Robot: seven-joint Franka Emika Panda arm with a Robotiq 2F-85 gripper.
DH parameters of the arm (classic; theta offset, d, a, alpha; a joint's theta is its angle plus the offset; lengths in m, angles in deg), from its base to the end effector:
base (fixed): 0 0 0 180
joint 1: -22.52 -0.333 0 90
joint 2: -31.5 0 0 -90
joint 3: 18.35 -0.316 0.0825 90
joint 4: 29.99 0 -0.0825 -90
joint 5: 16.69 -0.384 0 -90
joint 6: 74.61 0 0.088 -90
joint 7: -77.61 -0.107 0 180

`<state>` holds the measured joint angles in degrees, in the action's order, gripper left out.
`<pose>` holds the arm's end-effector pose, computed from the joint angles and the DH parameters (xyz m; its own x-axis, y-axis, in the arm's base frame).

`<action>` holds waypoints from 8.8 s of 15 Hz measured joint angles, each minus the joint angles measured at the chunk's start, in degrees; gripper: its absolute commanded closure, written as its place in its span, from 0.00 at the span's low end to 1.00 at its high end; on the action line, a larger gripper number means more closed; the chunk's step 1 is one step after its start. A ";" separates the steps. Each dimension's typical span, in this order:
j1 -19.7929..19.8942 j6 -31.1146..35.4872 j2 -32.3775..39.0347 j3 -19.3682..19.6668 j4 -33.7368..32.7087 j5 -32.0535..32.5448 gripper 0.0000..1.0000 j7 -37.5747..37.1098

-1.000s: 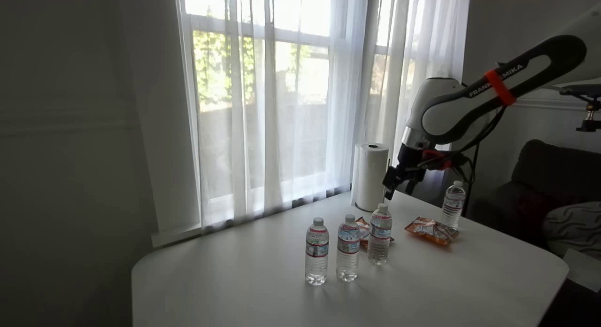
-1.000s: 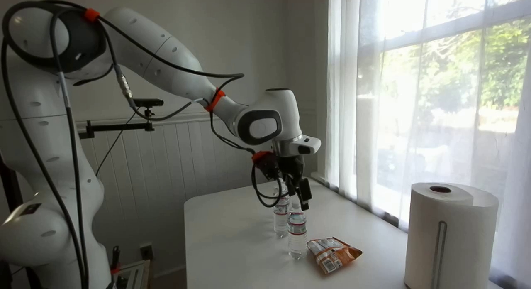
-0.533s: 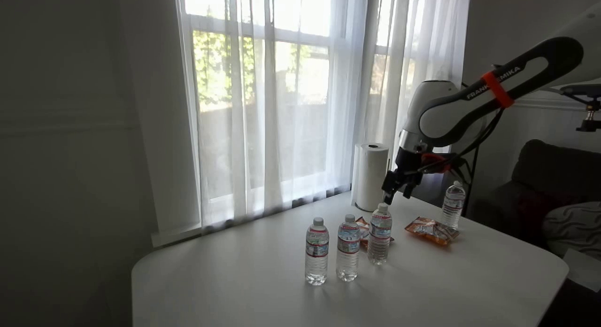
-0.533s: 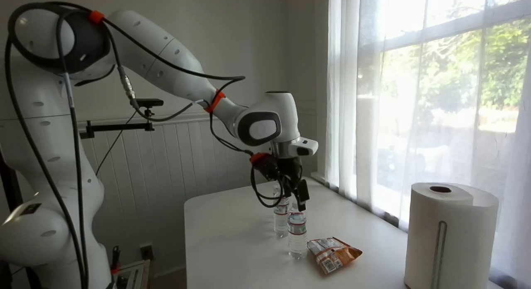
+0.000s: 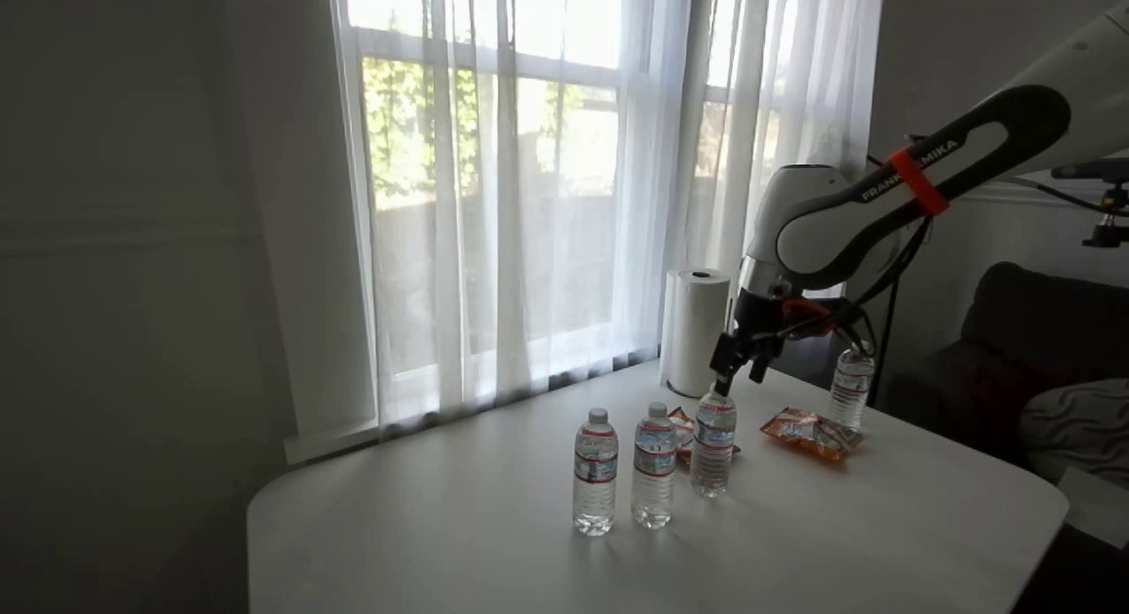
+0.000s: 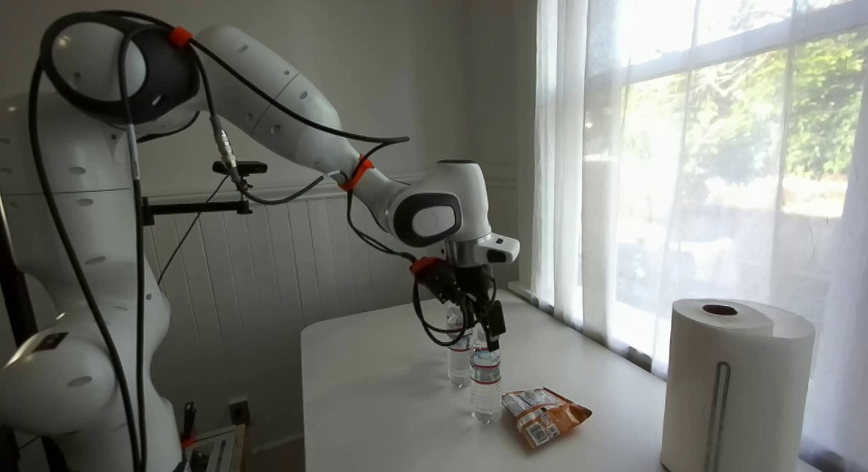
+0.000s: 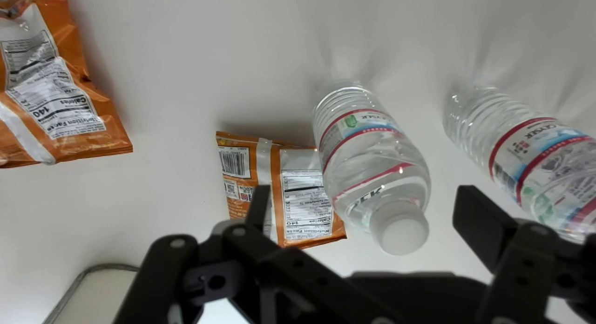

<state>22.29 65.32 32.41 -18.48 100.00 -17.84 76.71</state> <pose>0.5355 0.0034 0.3667 0.9874 -0.0249 0.1566 -0.0224 -0.9996 -0.0177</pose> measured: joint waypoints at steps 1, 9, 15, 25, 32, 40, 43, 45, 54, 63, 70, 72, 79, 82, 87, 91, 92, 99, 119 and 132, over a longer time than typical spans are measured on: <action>0.00 0.34 0.30 0.00 -0.11 0.00 0.01 0.20; 0.19 0.55 0.11 0.33 -1.49 0.00 0.06 3.36; 0.16 0.53 0.11 0.23 -1.59 0.00 0.00 5.37; -0.93 0.57 3.72 -1.76 -2.32 -1.21 0.41 6.63; -0.91 0.80 5.76 -2.19 -4.87 -1.36 0.87 6.64; -0.89 0.83 5.99 -2.17 -5.27 -1.26 0.92 6.64; -0.79 0.82 5.93 -2.05 -5.24 -1.27 0.92 6.63; -0.61 0.82 5.64 -1.84 -4.89 -1.27 0.92 6.61; 2.10 -4.48 0.89 1.15 -0.45 -1.30 0.92 6.74; 5.66 -8.00 -5.25 5.61 6.03 -0.32 0.92 6.75; 10.05 -8.81 -10.23 9.61 11.29 6.46 0.92 7.06; 11.47 -8.80 -11.13 11.19 11.84 7.50 0.92 8.60; 16.13 -7.20 -13.57 17.44 11.84 8.15 0.92 16.21; 17.43 -4.96 -13.76 20.04 11.41 8.11 0.92 18.82; 18.80 -1.71 -13.14 23.65 9.95 7.05 0.92 19.72; 18.83 -0.07 -10.92 25.27 8.70 2.49 0.92 20.49; 18.85 0.51 -10.05 25.46 8.41 1.38 0.92 20.32; 19.00 3.55 -3.17 25.92 5.93 -6.06 0.92 20.16; 19.99 3.17 -10.74 19.87 4.40 8.24 0.00 3.48; 10.29 3.04 -10.98 5.68 7.44 9.08 0.00 -9.24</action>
<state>32.58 68.36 21.42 -12.80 107.44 -8.76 67.47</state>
